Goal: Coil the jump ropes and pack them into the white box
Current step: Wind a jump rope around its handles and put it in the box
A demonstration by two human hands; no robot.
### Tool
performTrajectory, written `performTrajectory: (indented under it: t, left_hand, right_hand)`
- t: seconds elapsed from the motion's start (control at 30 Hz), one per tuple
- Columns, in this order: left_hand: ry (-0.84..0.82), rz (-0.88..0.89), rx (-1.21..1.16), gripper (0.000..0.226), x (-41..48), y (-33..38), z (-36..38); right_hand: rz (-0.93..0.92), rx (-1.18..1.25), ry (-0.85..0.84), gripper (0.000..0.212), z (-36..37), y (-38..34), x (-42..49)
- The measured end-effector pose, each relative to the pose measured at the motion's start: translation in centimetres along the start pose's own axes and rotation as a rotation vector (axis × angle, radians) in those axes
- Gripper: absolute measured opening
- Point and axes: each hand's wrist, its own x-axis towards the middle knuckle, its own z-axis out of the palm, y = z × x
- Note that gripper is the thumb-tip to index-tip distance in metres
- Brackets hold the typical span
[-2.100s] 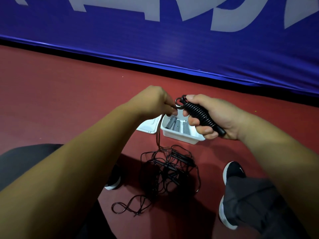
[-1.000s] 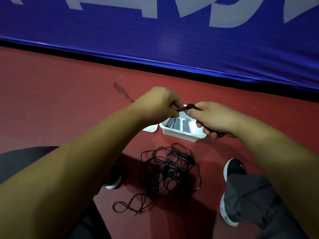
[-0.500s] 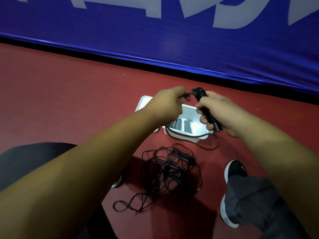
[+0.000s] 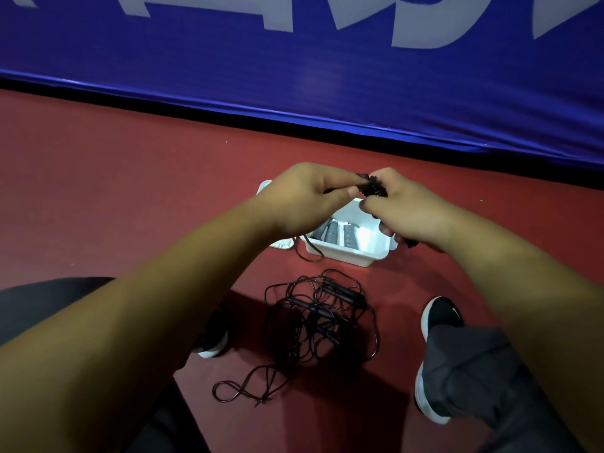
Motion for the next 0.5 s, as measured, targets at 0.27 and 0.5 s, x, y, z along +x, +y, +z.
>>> performTrajectory:
  t: [0.27, 0.5]
  left_hand:
    - [-0.024, -0.064, 0.017, 0.027, 0.2, -0.4, -0.8]
    - [-0.068, -0.147, 0.048, 0.019, 0.6, -1.1, -1.5]
  right_hand:
    - [-0.008, 0.536, -0.067, 0.023, -0.2, 0.2, 0.0]
    - [-0.112, 0.698, -0.190, 0.007, 0.0, -0.5, -1.0]
